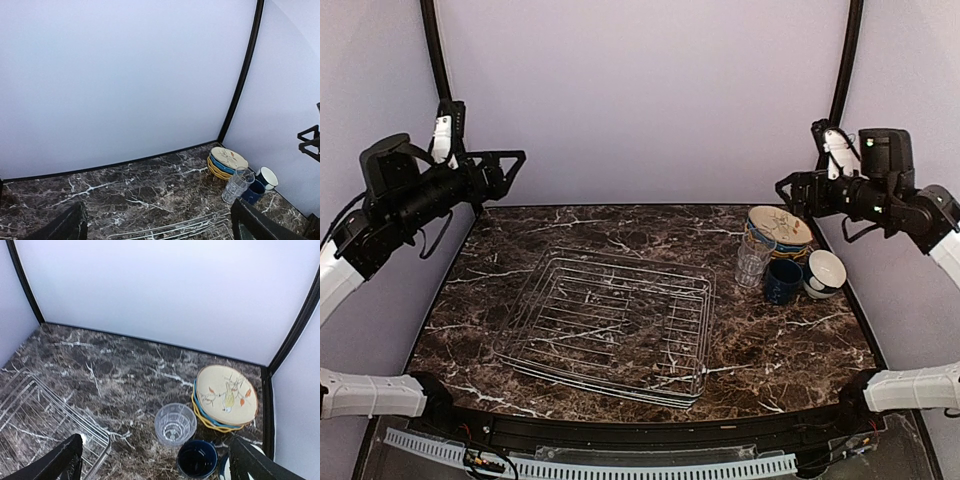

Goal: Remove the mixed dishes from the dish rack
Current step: Reset both arms

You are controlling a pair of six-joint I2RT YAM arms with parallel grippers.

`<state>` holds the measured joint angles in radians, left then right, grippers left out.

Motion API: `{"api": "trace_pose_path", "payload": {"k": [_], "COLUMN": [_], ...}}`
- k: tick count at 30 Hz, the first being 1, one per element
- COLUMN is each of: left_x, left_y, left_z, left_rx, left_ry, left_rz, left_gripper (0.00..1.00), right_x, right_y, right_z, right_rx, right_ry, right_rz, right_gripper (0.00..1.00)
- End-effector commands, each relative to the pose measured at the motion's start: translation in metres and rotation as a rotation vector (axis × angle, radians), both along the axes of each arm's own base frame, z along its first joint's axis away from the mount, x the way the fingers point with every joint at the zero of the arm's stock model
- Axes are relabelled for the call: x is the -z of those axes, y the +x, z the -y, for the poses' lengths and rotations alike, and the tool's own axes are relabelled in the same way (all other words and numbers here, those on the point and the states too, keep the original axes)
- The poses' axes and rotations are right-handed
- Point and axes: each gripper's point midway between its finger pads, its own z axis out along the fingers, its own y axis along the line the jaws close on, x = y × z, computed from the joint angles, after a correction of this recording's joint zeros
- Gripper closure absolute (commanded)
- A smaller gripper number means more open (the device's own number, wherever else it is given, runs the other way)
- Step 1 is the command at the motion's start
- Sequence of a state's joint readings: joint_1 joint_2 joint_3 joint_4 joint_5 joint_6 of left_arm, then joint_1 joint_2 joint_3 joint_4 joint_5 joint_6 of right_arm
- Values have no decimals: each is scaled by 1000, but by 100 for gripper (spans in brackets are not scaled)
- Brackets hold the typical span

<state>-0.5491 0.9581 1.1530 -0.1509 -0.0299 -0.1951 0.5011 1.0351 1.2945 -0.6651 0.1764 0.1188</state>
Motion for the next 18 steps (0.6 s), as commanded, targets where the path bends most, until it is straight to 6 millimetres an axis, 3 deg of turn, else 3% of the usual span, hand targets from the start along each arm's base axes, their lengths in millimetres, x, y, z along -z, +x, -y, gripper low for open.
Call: {"api": "trace_pose_path", "payload": {"k": [1,5,9,18], "left_x": [-26,-44,-51,-47], "left_y": [-20,-38,-50,-59], "left_z": [-46,-73,-94,-109], "left_rx": [-165,-251,-324,-376], "left_ry": [43,32,21,-17], "left_rz": [107,177,212,226], "left_gripper": [1,1,1,1], "right_x": [-47,-75,-91,-101], "right_y": [-22,-44,-61,-71], "right_z": [10,19,21,21], "right_rx": [-25,-41,-74,-101], "right_ry": [69,112,148,191], "right_rz": [176,268,326,380], "right_gripper": [1,1,1,1]}}
